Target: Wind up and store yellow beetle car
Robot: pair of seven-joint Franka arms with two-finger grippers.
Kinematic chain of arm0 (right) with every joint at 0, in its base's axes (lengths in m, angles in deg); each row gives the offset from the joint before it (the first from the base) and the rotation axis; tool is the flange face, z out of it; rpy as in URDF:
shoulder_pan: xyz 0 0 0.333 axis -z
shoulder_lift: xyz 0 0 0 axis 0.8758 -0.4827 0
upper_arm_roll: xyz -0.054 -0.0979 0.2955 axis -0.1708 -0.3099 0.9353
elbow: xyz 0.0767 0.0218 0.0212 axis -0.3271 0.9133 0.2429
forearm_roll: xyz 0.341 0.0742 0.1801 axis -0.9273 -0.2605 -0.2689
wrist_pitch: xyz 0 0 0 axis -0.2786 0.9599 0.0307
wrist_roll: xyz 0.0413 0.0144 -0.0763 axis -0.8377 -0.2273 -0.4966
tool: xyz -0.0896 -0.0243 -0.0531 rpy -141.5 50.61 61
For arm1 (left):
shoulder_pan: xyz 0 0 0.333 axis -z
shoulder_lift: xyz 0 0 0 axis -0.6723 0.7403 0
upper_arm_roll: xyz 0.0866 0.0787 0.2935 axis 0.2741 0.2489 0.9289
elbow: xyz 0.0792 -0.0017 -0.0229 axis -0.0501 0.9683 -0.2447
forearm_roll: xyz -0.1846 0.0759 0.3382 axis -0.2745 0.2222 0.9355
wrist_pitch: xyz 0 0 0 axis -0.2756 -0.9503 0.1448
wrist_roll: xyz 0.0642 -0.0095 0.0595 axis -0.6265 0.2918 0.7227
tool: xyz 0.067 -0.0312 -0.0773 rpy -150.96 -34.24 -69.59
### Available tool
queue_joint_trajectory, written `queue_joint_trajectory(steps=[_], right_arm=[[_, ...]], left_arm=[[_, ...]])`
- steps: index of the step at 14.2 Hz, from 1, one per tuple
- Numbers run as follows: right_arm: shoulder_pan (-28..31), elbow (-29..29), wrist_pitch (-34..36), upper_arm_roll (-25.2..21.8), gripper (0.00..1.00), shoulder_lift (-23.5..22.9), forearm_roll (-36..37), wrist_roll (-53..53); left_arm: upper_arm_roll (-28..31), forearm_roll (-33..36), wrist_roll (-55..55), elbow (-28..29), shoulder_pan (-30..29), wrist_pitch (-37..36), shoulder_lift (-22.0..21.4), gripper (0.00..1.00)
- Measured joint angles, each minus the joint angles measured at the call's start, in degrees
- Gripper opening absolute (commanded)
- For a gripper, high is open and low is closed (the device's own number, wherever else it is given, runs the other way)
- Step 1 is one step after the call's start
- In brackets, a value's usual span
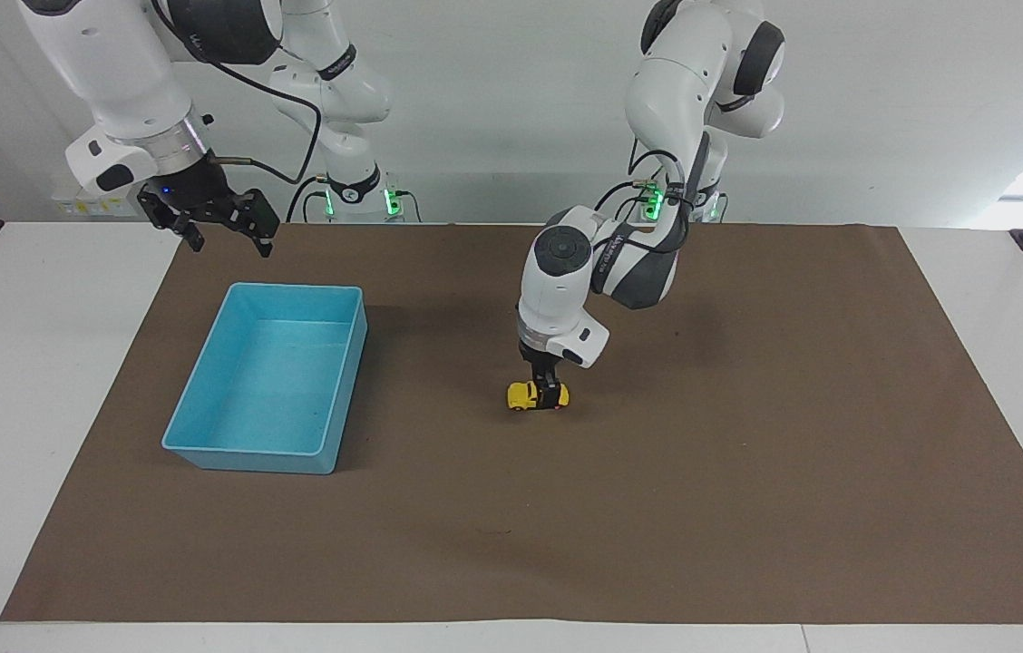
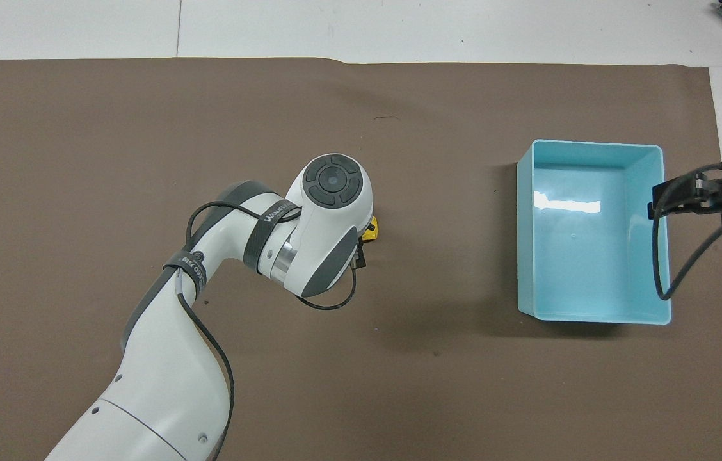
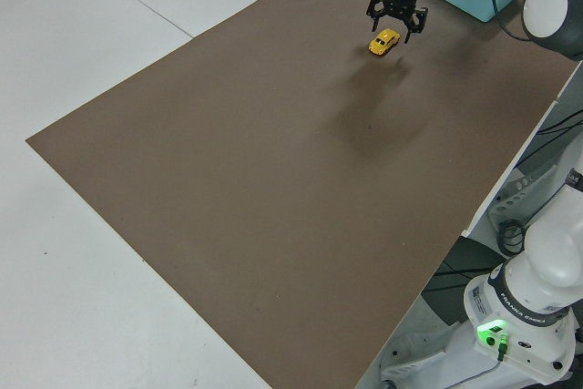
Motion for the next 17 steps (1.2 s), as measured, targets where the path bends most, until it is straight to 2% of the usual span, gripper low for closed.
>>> queue_joint_trajectory(steps=[1,2,9,13,17], right_arm=[[0.00,0.00,0.00,0.00,1.00,0.00,0.00,0.00],[0.00,0.00,0.00,0.00,1.00,0.00,0.00,0.00],[0.00,0.00,0.00,0.00,1.00,0.00,0.00,0.00],[0.00,0.00,0.00,0.00,1.00,0.00,0.00,0.00],[0.00,0.00,0.00,0.00,1.00,0.00,0.00,0.00]], left_arm=[[0.00,0.00,0.02,0.09,0.00,0.23,-0.02,0.23],[0.00,0.00,0.02,0.10,0.00,0.37,-0.05,0.01],[0.04,0.03,-2.81,0.90,0.01,1.58,-0.73,0.00],[0.90,0.04,-6.16,5.37,-0.17,3.88,-3.37,0.00],[1.03,-0.04,-7.41,9.23,-2.98,3.98,-5.94,0.00]])
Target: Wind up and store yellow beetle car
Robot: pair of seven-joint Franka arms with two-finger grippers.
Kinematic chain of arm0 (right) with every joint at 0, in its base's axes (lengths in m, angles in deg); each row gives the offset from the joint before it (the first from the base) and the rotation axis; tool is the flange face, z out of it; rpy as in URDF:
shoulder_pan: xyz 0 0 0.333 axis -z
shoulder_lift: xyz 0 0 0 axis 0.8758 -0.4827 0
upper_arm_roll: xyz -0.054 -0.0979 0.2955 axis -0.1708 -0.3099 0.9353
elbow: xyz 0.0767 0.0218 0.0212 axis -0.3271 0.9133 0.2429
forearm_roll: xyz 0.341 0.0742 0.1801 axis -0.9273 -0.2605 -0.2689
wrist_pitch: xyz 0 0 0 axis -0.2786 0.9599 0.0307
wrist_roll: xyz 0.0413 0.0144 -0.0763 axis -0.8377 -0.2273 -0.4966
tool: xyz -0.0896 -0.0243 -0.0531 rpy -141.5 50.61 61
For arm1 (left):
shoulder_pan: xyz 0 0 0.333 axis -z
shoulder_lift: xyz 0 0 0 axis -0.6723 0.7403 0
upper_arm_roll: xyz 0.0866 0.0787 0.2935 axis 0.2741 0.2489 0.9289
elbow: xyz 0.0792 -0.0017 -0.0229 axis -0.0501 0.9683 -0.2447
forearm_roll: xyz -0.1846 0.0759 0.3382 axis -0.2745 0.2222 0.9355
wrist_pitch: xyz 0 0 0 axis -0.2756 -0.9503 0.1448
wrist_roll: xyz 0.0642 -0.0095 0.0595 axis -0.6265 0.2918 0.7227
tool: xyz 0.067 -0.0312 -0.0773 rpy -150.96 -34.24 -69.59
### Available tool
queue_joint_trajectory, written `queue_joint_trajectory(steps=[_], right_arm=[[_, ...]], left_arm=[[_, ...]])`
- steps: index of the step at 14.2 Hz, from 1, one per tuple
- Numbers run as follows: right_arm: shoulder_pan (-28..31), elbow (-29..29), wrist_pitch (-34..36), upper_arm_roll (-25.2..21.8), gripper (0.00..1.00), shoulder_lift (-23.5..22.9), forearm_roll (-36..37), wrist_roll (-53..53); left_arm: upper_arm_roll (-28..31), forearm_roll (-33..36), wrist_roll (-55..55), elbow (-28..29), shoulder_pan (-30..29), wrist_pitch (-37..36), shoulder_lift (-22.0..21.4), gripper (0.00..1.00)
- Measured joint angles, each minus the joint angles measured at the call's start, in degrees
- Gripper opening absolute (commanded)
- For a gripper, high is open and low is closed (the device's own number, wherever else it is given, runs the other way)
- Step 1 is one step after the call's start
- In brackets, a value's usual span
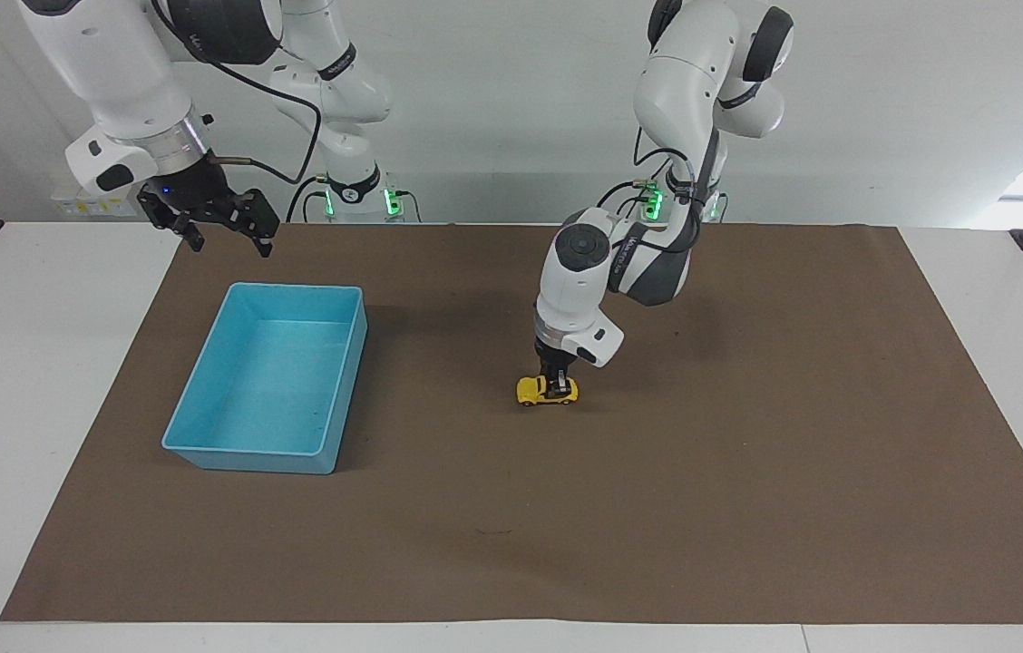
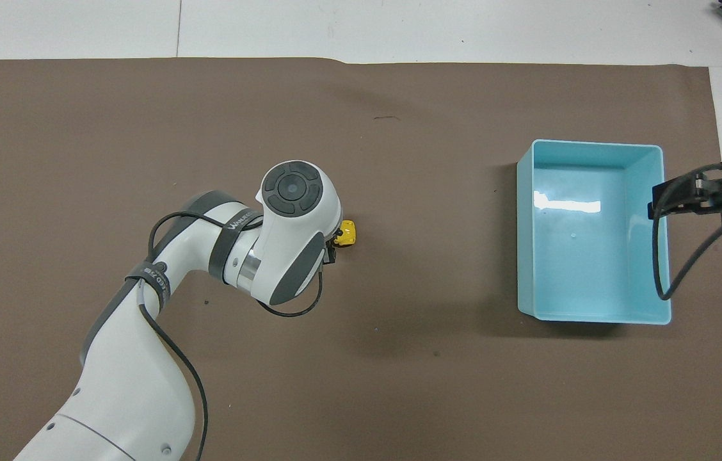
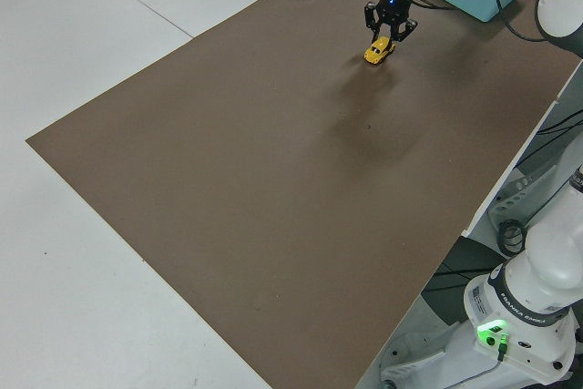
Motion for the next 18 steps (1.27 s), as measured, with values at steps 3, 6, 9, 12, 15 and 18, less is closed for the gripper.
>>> queue_joint_trajectory(steps=[3,6,9,12,15,18], right_arm=[[0.00,0.00,0.00,0.00,1.00,0.00,0.00,0.00],[0.00,0.00,0.00,0.00,1.00,0.00,0.00,0.00],[0.00,0.00,0.00,0.00,1.00,0.00,0.00,0.00],[0.00,0.00,0.00,0.00,1.00,0.00,0.00,0.00],[0.00,0.00,0.00,0.00,1.00,0.00,0.00,0.00],[0.00,0.00,0.00,0.00,1.00,0.00,0.00,0.00]], left_arm=[[-0.06,0.00,-0.44,1.97,-2.49,-0.66,-1.41,0.00],[-0.13,0.00,-2.14,3.69,-4.64,-1.02,-2.63,0.00],[-0.18,0.00,-2.91,4.62,-6.04,-1.17,-3.31,0.00],[-0.17,0.00,-3.08,4.75,-6.26,-1.21,-3.40,0.73],[0.19,0.38,-3.59,4.75,-6.82,-0.79,-3.06,1.00],[0.62,0.70,-4.76,3.72,-8.10,-2.22,-4.71,1.00]])
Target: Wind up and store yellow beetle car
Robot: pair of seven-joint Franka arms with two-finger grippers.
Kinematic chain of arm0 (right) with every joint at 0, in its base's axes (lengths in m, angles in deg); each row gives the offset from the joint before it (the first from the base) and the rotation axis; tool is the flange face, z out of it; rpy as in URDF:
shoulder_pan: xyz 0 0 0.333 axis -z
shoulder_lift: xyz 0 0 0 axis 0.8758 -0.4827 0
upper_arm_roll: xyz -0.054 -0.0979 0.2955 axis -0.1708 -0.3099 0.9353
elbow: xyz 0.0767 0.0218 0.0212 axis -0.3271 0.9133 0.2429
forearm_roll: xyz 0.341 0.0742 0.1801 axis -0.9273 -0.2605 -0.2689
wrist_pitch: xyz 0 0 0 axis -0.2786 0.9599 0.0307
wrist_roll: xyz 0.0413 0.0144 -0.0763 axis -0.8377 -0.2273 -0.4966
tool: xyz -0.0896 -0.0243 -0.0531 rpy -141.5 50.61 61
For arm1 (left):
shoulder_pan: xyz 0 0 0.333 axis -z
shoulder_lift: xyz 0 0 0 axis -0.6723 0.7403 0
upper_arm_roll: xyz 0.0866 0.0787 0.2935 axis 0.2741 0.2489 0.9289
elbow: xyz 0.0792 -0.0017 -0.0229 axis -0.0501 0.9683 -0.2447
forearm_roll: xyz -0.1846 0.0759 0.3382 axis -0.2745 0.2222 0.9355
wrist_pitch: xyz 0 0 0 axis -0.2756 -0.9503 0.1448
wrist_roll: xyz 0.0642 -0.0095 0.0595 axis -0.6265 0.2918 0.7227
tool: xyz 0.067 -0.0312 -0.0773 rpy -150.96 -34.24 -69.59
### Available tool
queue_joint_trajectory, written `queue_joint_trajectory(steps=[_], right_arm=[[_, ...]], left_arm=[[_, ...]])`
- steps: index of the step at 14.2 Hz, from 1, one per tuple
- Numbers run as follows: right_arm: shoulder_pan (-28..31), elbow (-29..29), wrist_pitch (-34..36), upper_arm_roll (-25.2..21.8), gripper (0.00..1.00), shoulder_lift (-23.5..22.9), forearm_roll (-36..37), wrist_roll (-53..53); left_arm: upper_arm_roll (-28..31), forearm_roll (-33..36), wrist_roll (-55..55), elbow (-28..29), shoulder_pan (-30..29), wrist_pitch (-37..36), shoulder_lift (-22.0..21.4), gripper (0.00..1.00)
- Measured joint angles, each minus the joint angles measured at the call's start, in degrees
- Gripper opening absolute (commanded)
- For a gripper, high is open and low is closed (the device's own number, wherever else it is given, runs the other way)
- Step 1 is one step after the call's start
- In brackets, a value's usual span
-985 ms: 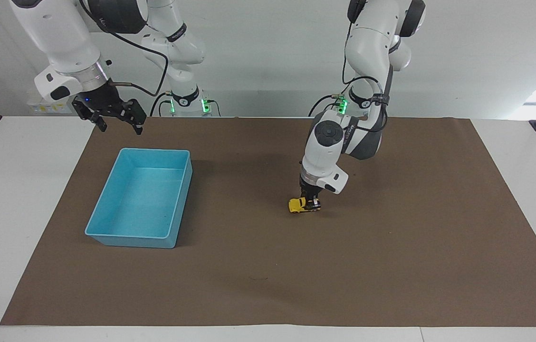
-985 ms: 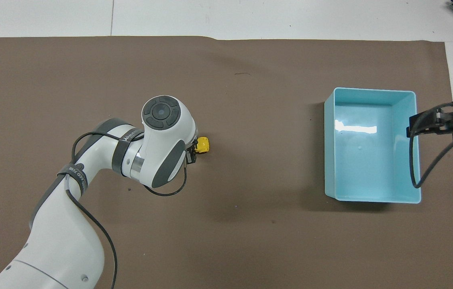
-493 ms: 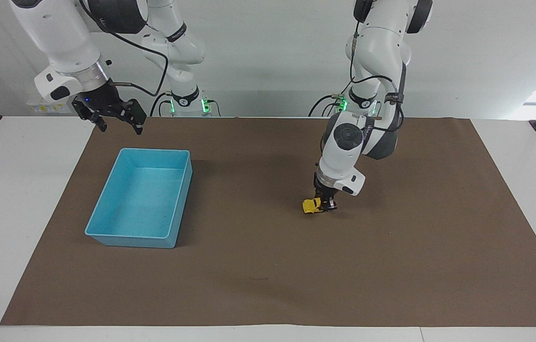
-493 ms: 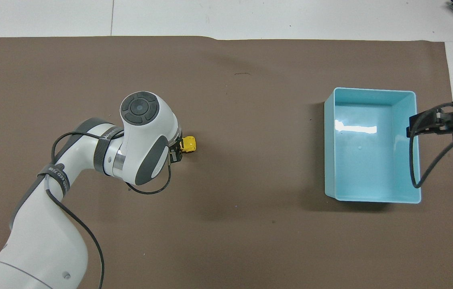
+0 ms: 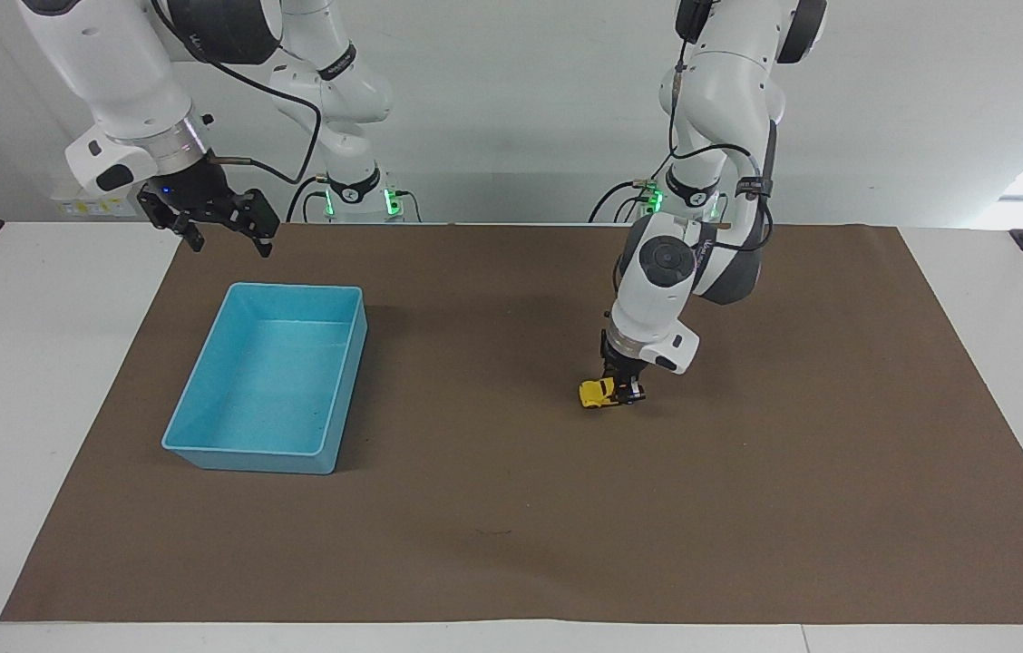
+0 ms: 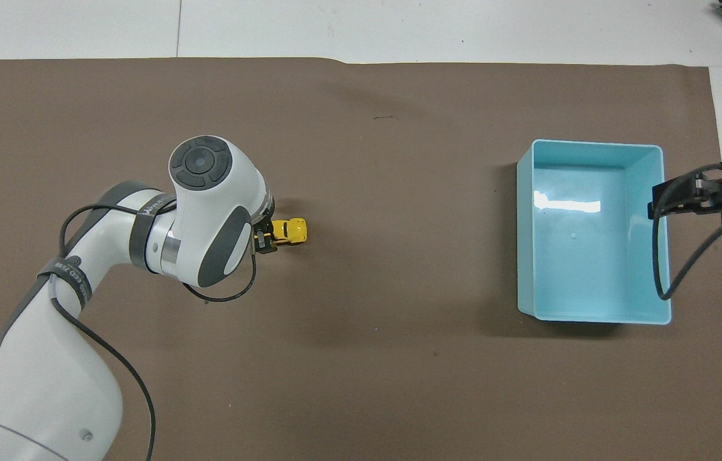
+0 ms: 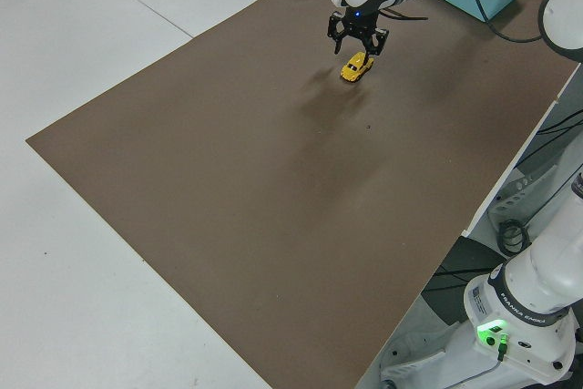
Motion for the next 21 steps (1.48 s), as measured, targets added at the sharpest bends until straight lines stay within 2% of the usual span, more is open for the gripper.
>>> queue_joint_trajectory(steps=[4,10,15,21], right_arm=[[0.00,0.00,0.00,0.00,1.00,0.00,0.00,0.00],[0.00,0.00,0.00,0.00,1.00,0.00,0.00,0.00],[0.00,0.00,0.00,0.00,1.00,0.00,0.00,0.00],[0.00,0.00,0.00,0.00,1.00,0.00,0.00,0.00]], left_arm=[[-0.13,0.19,-0.17,-2.87,-0.10,-6.31,-4.58,1.00],[0.19,1.68,-8.25,-3.48,-0.75,-6.45,-7.12,1.00],[0.50,1.80,-27.53,-3.71,-3.03,-7.59,-11.76,1.00],[0.66,1.84,-63.27,-3.71,-7.74,-11.63,-14.28,1.00]])
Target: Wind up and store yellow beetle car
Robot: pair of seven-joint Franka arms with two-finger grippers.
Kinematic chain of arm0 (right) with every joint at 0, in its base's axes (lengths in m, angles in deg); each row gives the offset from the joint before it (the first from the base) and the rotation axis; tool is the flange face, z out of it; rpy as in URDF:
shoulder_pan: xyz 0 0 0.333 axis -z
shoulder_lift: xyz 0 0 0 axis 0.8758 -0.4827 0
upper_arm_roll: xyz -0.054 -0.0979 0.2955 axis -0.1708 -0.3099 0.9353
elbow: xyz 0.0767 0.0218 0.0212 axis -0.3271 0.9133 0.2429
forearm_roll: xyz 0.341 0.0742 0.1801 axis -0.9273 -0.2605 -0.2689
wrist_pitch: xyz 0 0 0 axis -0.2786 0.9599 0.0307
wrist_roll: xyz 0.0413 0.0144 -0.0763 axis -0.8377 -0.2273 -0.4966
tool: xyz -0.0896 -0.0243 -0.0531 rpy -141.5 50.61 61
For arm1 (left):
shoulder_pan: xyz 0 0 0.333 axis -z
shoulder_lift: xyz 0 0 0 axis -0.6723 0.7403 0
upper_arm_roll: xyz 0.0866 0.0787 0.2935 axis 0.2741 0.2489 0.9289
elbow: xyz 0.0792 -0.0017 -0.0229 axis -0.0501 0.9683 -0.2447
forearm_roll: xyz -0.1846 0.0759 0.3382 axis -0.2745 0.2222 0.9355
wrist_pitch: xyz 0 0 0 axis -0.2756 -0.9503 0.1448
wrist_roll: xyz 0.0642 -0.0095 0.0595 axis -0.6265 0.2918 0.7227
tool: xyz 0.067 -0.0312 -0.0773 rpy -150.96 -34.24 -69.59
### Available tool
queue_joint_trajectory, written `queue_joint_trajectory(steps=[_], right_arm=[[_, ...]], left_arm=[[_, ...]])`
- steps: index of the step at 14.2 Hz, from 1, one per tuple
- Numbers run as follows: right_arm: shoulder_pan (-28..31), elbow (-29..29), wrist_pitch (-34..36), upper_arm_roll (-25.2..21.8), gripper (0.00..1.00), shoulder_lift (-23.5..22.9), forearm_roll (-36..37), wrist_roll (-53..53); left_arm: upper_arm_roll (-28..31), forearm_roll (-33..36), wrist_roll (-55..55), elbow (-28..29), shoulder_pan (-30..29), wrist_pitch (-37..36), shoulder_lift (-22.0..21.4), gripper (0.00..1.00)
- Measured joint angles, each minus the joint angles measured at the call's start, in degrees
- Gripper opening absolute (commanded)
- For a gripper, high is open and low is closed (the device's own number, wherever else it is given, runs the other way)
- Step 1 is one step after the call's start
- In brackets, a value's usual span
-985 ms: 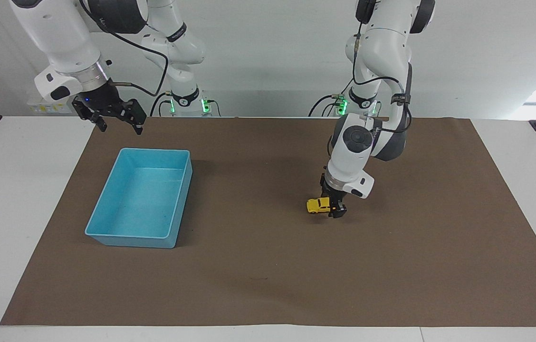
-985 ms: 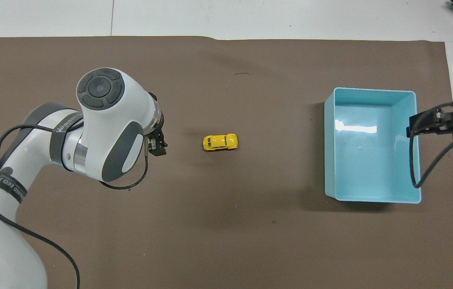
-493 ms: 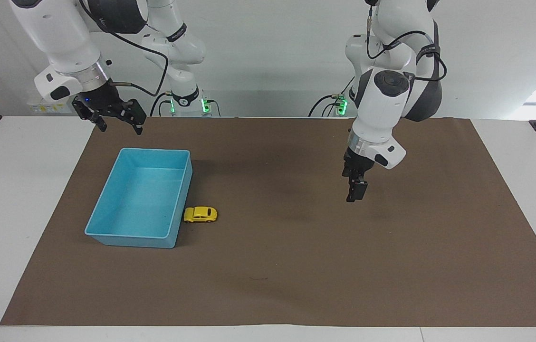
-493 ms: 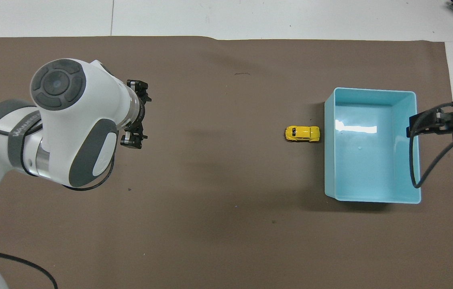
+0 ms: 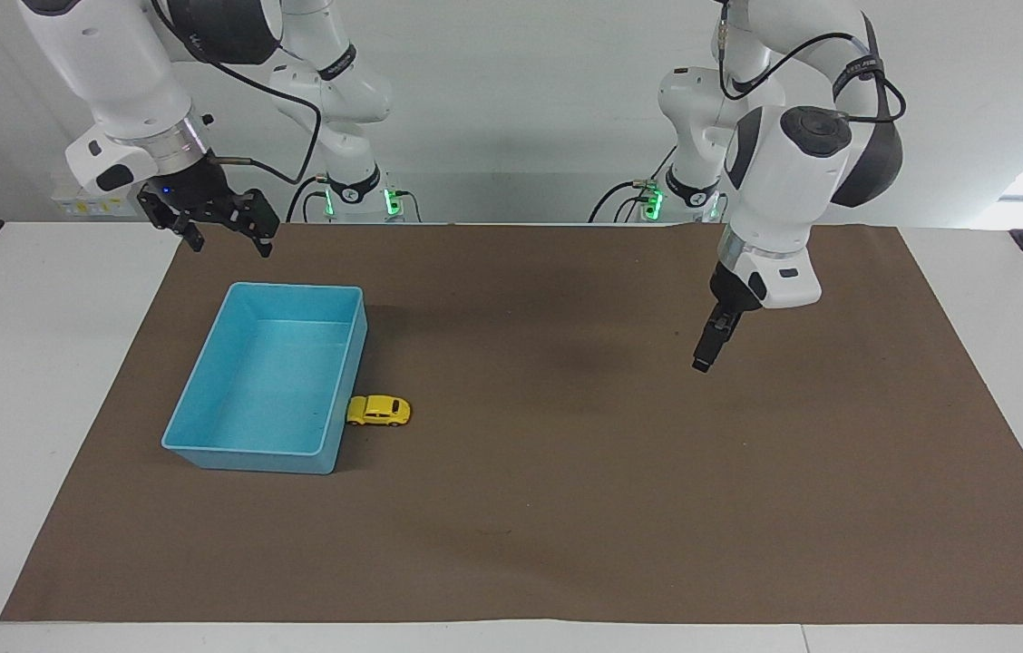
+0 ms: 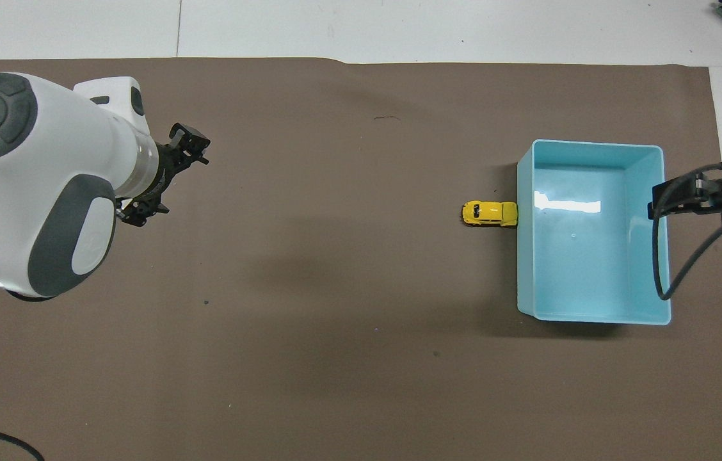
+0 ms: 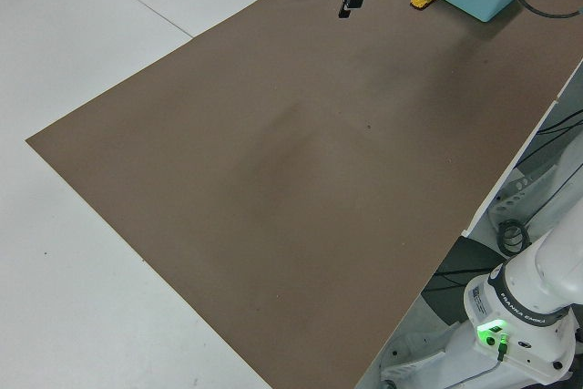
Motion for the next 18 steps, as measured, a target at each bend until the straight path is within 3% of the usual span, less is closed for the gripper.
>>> queue_joint_trajectory(steps=[8,13,18], right_arm=[[0.00,0.00,0.00,0.00,1.00,0.00,0.00,0.00],[0.00,0.00,0.00,0.00,1.00,0.00,0.00,0.00],[0.00,0.00,0.00,0.00,1.00,0.00,0.00,0.00]], left_arm=[[0.04,0.00,-35.37,1.39,-7.44,-4.01,-3.86,1.00],[0.07,0.00,-48.74,5.42,-12.78,-4.72,-8.59,1.00],[0.12,0.01,-62.83,5.14,-17.58,-7.07,-11.30,1.00]])
